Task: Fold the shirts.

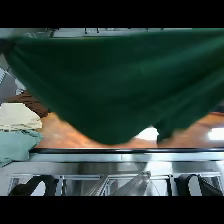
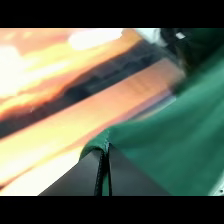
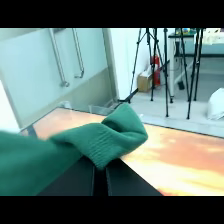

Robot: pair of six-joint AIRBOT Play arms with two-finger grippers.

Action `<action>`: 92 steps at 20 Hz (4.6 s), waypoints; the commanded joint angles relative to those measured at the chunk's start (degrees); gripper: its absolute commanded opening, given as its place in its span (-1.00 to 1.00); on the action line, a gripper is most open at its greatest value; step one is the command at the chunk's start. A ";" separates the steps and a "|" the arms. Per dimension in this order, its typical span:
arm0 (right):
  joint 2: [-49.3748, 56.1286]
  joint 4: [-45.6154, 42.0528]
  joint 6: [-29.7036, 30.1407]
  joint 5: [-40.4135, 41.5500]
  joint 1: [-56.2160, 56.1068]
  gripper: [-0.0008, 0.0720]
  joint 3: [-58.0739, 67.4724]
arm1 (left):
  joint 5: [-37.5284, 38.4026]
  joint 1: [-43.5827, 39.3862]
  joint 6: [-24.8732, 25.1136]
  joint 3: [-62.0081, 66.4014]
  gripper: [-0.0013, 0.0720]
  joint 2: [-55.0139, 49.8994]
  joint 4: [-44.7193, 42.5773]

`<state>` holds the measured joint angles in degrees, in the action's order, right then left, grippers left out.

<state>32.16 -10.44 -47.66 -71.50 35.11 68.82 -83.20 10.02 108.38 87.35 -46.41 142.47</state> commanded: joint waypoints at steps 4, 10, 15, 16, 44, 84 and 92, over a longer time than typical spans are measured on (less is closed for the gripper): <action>21.44 -7.96 0.55 1.60 -14.71 -0.91 -5.44 | 2.45 2.86 7.50 -19.61 -0.89 -13.27 -0.02; 56.63 -16.39 0.46 11.47 -28.13 0.01 -7.50 | 8.70 2.97 14.58 -26.18 -0.26 -36.92 0.04; 58.88 -16.92 -1.88 0.85 -18.62 0.29 -4.98 | -0.68 8.44 12.31 -14.64 0.95 -45.38 -0.02; 57.37 -18.45 -2.47 0.28 -15.26 0.29 -5.01 | -2.03 9.66 11.13 -13.16 0.95 -45.48 -0.26; 59.32 -35.17 -8.39 1.09 -17.25 -0.92 -10.14 | 8.44 -7.98 7.50 -16.28 -0.93 -58.42 0.20; 60.87 -20.04 -4.94 -6.95 -11.06 -0.30 14.29 | -6.21 10.36 3.15 10.21 0.97 -61.09 3.32; 36.61 -33.88 -16.76 4.44 0.35 0.35 -36.72 | -4.33 15.30 2.19 -13.09 0.97 -48.94 -15.43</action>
<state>75.96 -39.07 -57.78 -72.36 32.93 48.16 -89.03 23.68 110.54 81.73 -98.94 132.79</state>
